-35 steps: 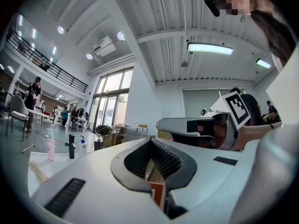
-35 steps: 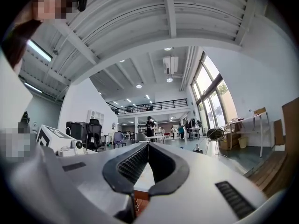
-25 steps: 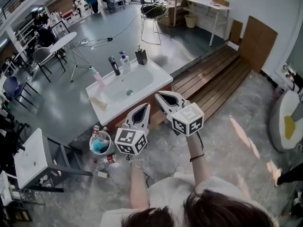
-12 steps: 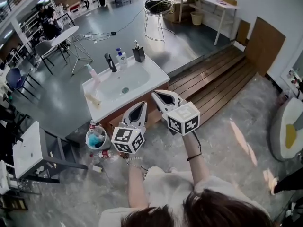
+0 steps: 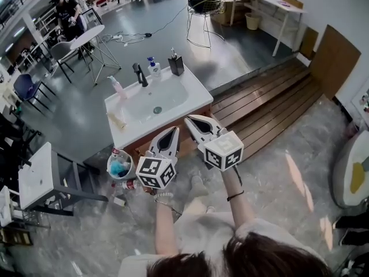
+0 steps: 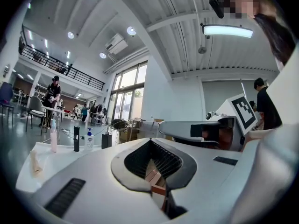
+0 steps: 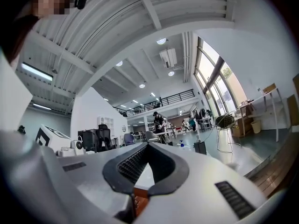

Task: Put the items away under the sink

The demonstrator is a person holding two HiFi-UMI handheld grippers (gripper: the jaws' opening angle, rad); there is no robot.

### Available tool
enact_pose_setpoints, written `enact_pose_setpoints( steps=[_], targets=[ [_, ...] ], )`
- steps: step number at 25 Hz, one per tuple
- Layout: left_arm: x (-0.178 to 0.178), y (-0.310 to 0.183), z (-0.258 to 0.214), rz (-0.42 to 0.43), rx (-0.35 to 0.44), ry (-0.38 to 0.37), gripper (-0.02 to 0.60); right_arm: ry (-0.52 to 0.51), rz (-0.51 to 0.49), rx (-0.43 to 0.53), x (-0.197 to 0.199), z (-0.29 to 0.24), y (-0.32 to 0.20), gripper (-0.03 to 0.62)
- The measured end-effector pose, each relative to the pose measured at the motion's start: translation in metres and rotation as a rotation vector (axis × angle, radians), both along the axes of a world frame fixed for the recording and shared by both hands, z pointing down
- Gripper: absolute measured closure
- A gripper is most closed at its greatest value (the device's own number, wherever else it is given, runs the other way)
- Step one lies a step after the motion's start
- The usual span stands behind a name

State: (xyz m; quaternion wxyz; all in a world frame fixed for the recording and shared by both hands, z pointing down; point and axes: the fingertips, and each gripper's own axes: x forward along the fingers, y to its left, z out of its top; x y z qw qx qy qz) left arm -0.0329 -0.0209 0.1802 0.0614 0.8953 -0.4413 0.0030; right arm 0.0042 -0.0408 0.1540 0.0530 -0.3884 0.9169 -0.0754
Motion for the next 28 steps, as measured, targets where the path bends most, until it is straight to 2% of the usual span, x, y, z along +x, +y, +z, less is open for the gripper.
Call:
enact_pose_setpoints(
  steps=[6, 13, 18, 28],
  targets=[
    [0.004, -0.030, 0.013, 0.000, -0.018, 0.006, 0.580, -0.003, -0.003, 0.009, 0.006, 0.003, -0.032, 0.579],
    [0.012, -0.071, 0.027, 0.016, -0.049, 0.003, 0.580, -0.011, -0.004, -0.030, 0.003, 0.018, -0.073, 0.579],
    [-0.003, -0.104, 0.028, -0.011, -0.056, 0.025, 0.580, 0.000, 0.004, -0.050, 0.003, 0.026, -0.104, 0.579],
    [-0.016, -0.175, 0.032, 0.006, -0.063, 0.031, 0.580, -0.023, 0.010, -0.040, -0.011, 0.024, -0.174, 0.579]
  ],
)
